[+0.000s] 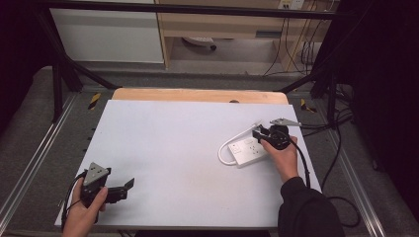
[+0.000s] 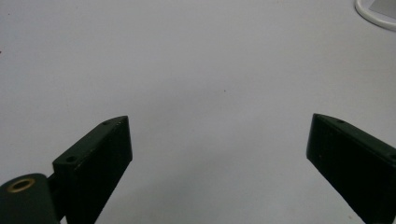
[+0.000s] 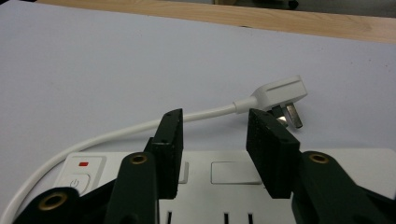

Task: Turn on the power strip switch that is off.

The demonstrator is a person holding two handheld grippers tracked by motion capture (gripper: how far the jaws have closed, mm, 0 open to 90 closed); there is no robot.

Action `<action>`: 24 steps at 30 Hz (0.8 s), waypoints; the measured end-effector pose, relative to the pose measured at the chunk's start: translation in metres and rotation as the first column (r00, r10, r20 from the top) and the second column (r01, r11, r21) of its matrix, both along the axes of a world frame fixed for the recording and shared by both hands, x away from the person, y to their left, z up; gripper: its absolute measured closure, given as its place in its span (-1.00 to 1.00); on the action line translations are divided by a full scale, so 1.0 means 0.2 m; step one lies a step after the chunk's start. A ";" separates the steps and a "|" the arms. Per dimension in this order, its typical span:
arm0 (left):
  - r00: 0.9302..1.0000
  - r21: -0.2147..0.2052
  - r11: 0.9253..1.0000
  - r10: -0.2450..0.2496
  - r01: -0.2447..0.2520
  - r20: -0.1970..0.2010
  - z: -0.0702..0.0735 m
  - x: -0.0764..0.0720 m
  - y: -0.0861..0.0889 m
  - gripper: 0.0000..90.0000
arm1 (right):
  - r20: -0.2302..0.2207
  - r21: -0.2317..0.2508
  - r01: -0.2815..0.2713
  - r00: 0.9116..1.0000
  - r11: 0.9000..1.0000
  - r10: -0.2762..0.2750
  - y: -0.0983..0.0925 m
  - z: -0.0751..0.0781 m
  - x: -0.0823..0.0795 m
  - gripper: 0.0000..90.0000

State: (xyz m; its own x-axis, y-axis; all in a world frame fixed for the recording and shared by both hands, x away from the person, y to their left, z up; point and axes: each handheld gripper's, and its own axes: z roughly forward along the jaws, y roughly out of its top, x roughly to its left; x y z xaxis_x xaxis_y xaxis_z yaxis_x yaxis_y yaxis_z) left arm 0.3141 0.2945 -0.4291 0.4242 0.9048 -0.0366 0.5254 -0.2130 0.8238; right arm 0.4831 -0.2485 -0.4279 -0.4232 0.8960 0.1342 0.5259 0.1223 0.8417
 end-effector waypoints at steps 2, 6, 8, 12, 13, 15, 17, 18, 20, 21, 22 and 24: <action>1.000 0.000 1.000 0.001 -0.001 0.000 0.00 0.00 0.00 -0.85 | -0.001 -0.001 0.004 1.000 1.000 -0.004 0.00 0.00 0.00 0.11; 1.000 0.000 1.000 0.000 0.000 0.000 0.00 0.00 0.00 -0.85 | -0.003 0.003 0.016 1.000 1.000 -0.016 0.00 0.01 0.00 -0.05; 1.000 -0.001 1.000 0.000 0.000 -0.001 0.00 0.00 0.00 -0.85 | -0.001 0.003 0.026 1.000 1.000 -0.026 0.00 0.01 0.00 -0.12; 1.000 -0.001 1.000 0.001 -0.001 -0.002 0.00 0.00 0.00 -0.85 | -0.010 0.002 0.034 0.999 0.999 -0.034 -0.01 0.01 0.01 -0.26; 1.000 0.001 1.000 0.001 -0.001 -0.001 0.00 0.00 0.00 -0.85 | -0.016 0.002 0.033 0.999 0.999 -0.033 -0.01 0.01 0.01 -0.28; 1.000 -0.001 1.000 0.002 -0.002 -0.002 0.00 0.00 0.00 -0.85 | -0.020 0.002 0.038 0.999 0.999 -0.038 -0.02 0.01 0.01 -0.33; 1.000 0.000 1.000 0.001 -0.001 -0.003 0.00 0.00 0.00 -0.85 | -0.021 0.002 0.040 0.999 0.999 -0.040 -0.02 0.01 0.01 -0.36; 1.000 0.002 1.000 0.001 -0.001 -0.003 0.00 0.00 0.00 -0.85 | -0.021 0.002 0.041 0.999 0.999 -0.041 -0.02 0.01 0.01 -0.39; 1.000 -0.001 1.000 0.002 -0.002 -0.002 0.00 0.00 0.00 -0.85 | -0.021 0.000 0.043 0.999 0.999 -0.043 -0.02 0.01 0.01 -0.45; 1.000 -0.001 1.000 0.002 -0.002 -0.002 0.00 0.00 0.00 -0.85 | -0.021 -0.001 0.045 0.999 0.999 -0.045 -0.02 0.01 0.01 -0.48; 1.000 -0.001 1.000 0.001 -0.001 -0.002 0.00 0.00 0.00 -0.85 | -0.019 -0.005 0.048 0.999 0.999 -0.048 -0.01 0.01 0.01 -0.53; 1.000 0.000 1.000 0.002 -0.002 -0.002 0.00 0.00 0.00 -0.85 | -0.018 -0.009 0.057 0.998 0.998 -0.057 -0.02 0.01 0.01 -0.63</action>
